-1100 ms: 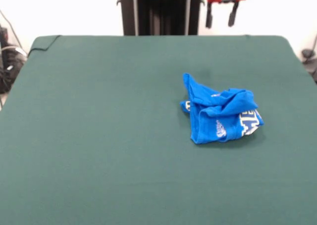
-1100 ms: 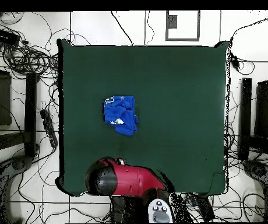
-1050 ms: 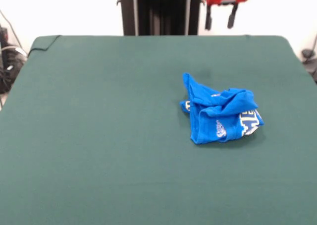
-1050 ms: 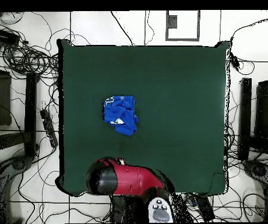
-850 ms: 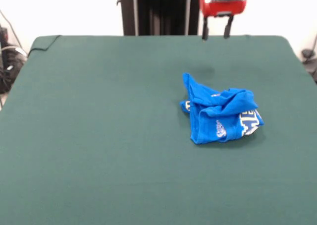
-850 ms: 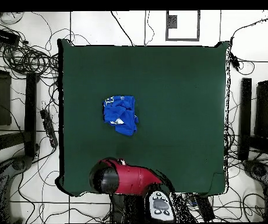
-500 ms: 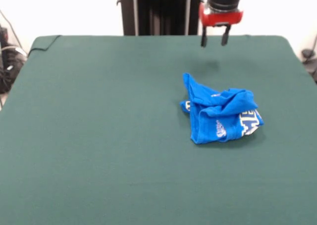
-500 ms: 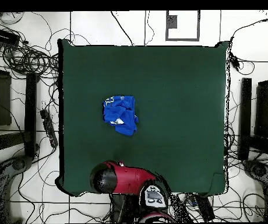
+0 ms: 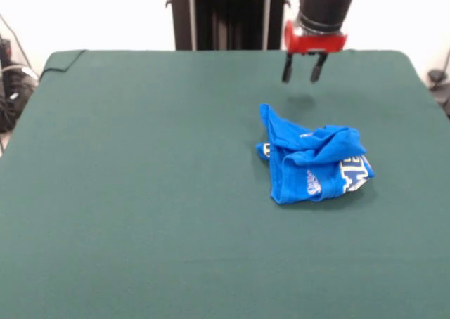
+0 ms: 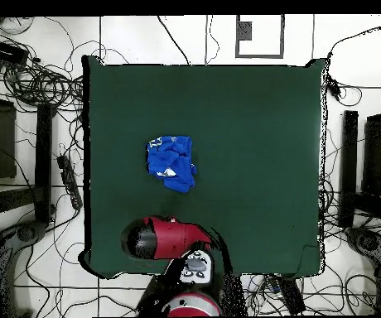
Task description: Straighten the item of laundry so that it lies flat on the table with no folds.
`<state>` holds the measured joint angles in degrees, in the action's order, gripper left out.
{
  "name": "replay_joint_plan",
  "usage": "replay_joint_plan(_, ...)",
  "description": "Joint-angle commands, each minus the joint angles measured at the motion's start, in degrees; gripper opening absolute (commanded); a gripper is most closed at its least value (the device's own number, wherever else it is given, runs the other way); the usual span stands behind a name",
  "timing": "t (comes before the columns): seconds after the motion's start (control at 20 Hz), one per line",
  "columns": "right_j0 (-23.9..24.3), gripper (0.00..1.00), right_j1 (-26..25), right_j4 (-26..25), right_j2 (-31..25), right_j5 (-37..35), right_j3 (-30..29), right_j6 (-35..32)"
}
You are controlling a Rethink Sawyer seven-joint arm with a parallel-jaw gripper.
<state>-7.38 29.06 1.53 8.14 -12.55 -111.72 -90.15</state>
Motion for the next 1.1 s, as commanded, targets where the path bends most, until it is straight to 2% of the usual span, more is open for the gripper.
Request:
replay_joint_plan(0.05,-2.54,1.0,-4.56,4.01,3.07,-6.25,15.68,-11.03)
replay_joint_plan(0.55,-3.71,1.0,-8.25,0.58,7.11,1.6,19.72,-10.17)
replay_joint_plan(0.7,-3.92,1.0,-9.62,0.14,8.35,-0.31,20.77,-9.64)
replay_joint_plan(0.9,-1.68,1.0,-12.25,0.45,6.72,0.85,20.73,-9.69)
replay_joint_plan(1.1,2.33,1.0,-14.88,1.66,2.28,-2.64,20.11,-8.77)
